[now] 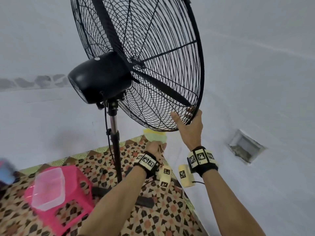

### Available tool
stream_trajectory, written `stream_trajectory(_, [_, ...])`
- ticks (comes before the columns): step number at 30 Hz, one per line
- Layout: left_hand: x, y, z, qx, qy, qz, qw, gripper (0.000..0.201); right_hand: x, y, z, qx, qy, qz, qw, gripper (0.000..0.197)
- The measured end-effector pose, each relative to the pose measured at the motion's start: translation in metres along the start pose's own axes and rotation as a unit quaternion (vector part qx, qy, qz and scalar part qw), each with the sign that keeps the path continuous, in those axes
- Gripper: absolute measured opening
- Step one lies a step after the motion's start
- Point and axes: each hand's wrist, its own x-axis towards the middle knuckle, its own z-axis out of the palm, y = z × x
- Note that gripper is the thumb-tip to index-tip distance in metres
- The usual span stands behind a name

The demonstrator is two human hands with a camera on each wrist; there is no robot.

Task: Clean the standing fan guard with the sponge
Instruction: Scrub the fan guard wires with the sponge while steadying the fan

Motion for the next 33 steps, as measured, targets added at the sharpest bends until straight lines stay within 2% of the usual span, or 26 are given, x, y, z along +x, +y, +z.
stream_trajectory(2, [-0.021,-0.004,0.01,0.028,-0.041,0.004,0.999,0.017,0.004,0.0,-0.001,-0.007,-0.002,-0.004,1.0,0.078])
stream_trajectory(5, [-0.059,-0.013,0.004,0.104,-0.157,0.073,0.979,0.026,0.013,0.001,-0.002,-0.023,-0.007,-0.012,1.0,0.077])
stream_trajectory(7, [-0.069,-0.008,-0.003,0.142,-0.185,0.104,0.967,0.029,0.017,0.002,-0.003,-0.026,-0.012,-0.012,1.0,0.075])
stream_trajectory(10, [-0.072,0.016,-0.021,0.2,-0.165,0.159,0.953,0.038,0.018,0.003,-0.007,-0.027,-0.021,-0.016,0.999,0.071])
stream_trajectory(14, [-0.087,0.061,-0.046,0.28,-0.114,0.295,0.906,0.047,0.02,0.005,-0.009,-0.023,-0.021,-0.025,0.999,0.07])
stream_trajectory(18, [-0.087,0.116,-0.046,0.181,-0.035,0.388,0.903,0.045,0.019,0.007,-0.007,-0.022,-0.02,-0.026,0.999,0.074])
stream_trajectory(21, [-0.081,0.154,-0.038,0.142,0.001,0.426,0.894,0.043,0.018,0.007,-0.006,-0.018,-0.021,-0.028,0.999,0.074])
stream_trajectory(25, [-0.073,0.174,-0.021,0.191,0.047,0.468,0.862,0.044,0.016,0.006,-0.004,-0.02,-0.017,-0.03,0.999,0.075])
stream_trajectory(27, [-0.072,0.174,-0.021,0.239,0.04,0.473,0.847,0.042,0.016,0.007,-0.004,-0.019,-0.016,-0.029,0.999,0.076])
stream_trajectory(30, [-0.075,0.175,-0.034,0.294,-0.019,0.46,0.837,0.041,0.016,0.007,-0.005,-0.018,-0.014,-0.03,0.999,0.076])
stream_trajectory(33, [-0.078,0.18,-0.04,0.258,0.019,0.481,0.838,0.042,0.016,0.007,-0.003,-0.02,-0.016,-0.034,0.999,0.074])
